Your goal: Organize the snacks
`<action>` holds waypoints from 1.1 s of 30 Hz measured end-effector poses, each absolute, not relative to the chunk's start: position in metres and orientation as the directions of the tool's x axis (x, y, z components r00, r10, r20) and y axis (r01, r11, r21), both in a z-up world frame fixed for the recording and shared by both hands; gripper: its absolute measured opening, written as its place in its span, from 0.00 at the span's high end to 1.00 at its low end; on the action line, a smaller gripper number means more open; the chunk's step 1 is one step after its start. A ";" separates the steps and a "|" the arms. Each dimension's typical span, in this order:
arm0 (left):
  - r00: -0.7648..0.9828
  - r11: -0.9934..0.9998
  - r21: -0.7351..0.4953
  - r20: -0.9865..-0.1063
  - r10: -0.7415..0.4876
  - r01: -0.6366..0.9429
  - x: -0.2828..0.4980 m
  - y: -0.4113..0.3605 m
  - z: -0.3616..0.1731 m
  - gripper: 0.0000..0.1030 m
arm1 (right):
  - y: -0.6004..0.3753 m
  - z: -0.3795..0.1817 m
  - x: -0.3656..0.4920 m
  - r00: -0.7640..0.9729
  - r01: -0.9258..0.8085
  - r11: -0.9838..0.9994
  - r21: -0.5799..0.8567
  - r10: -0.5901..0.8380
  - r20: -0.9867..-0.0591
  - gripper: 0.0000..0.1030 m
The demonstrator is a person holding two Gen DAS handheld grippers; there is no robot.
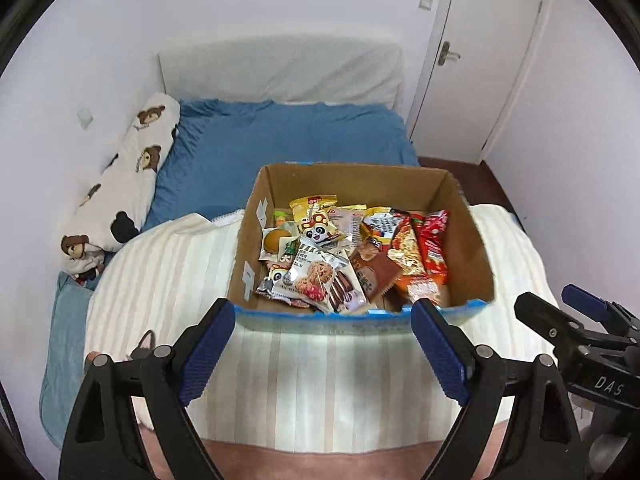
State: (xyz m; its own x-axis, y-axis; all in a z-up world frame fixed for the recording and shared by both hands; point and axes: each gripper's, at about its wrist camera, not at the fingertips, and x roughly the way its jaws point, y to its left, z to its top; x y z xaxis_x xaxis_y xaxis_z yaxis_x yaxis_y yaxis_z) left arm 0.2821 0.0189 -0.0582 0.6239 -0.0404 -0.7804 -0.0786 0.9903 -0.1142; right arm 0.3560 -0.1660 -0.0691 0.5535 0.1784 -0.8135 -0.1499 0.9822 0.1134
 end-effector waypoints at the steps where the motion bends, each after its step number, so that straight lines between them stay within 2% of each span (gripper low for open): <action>1: 0.635 0.991 -0.110 -0.772 -0.035 -0.079 0.272 0.018 -0.054 0.13 | -0.168 -0.063 0.346 0.565 -0.151 0.982 0.114 0.180 -0.805 0.01; 7: 0.696 0.993 -0.081 -0.718 0.004 -0.090 0.217 0.014 -0.028 0.13 | -0.176 -0.033 0.280 0.617 -0.167 0.979 0.117 0.196 -0.762 0.01; 15: 0.723 0.992 -0.080 -0.690 0.016 -0.098 0.158 0.007 -0.013 0.13 | -0.182 0.002 0.202 0.699 -0.164 0.984 0.072 0.168 -0.695 0.01; 29: 0.754 0.991 -0.060 -0.655 0.049 -0.118 0.113 0.004 -0.003 0.12 | -0.188 0.018 0.148 0.736 -0.164 0.986 0.023 0.138 -0.662 0.00; 30: 0.754 0.991 -0.061 -0.655 0.050 -0.119 0.113 0.005 -0.003 0.08 | -0.188 0.018 0.148 0.739 -0.165 0.986 0.020 0.137 -0.660 0.00; 31: 0.754 0.991 -0.061 -0.655 0.051 -0.120 0.114 0.004 -0.004 0.00 | -0.189 0.018 0.148 0.742 -0.164 0.986 0.020 0.137 -0.656 0.00; 33: 0.755 0.990 -0.062 -0.653 0.054 -0.124 0.118 0.005 -0.005 0.00 | -0.190 0.017 0.151 0.751 -0.158 0.987 0.018 0.132 -0.646 0.00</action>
State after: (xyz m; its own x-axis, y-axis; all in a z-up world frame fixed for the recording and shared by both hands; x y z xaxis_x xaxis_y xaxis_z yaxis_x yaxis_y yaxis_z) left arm 0.1180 0.0054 -0.0053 0.7550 0.0539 -0.6535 -0.1242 0.9903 -0.0618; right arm 0.1512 -0.1903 0.0171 0.7514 0.1322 -0.6465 -0.1582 0.9872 0.0181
